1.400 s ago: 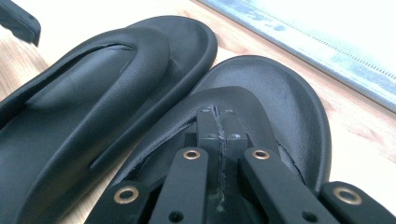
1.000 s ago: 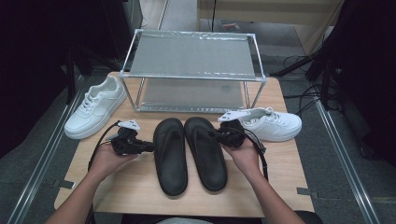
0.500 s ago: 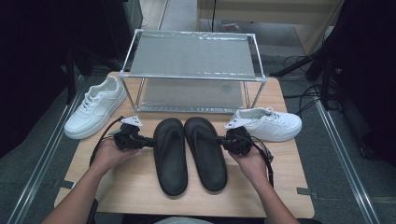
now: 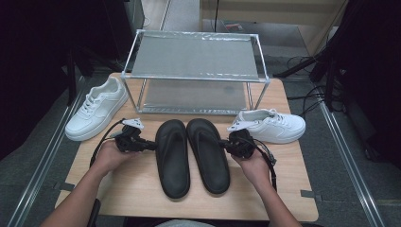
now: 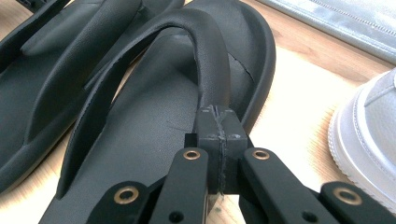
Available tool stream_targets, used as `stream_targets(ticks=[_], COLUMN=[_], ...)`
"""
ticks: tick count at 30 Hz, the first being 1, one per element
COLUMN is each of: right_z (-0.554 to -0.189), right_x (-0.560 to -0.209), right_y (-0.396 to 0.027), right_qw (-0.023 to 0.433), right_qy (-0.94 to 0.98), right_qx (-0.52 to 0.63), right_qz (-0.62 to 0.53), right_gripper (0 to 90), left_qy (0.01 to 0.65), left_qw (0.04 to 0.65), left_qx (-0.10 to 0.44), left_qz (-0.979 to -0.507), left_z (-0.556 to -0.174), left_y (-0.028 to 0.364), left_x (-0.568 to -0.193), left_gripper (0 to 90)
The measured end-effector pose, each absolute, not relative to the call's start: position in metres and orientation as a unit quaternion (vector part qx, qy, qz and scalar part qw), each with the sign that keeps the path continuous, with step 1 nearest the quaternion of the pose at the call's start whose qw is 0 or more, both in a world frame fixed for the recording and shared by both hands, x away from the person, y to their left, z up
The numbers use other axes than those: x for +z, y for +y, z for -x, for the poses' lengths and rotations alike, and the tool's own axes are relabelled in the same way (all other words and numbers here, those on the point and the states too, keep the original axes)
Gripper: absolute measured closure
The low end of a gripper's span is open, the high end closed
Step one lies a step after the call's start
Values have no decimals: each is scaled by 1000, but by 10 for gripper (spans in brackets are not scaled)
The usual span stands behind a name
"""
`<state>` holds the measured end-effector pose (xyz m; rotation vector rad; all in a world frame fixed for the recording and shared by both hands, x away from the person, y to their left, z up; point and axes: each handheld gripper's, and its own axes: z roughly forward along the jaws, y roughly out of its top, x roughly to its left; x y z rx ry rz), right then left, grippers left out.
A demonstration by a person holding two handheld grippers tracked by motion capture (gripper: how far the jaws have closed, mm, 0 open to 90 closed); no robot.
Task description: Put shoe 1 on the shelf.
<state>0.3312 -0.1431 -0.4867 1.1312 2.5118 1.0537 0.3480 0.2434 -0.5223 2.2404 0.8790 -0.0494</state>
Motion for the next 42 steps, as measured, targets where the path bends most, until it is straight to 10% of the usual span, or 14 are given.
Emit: stream_targets(ticks=[42], right_z=[-336], right_x=[-479], right_y=[-153], right_qw=[103], right_qy=[811], right_qx=[408], right_qz=[-407], right_gripper=[801], left_qy=[295], left_qw=[398], left_qx=[0], left_qz=[-869], left_z=[-333], left_y=[233], left_x=[-498], left_gripper=[805])
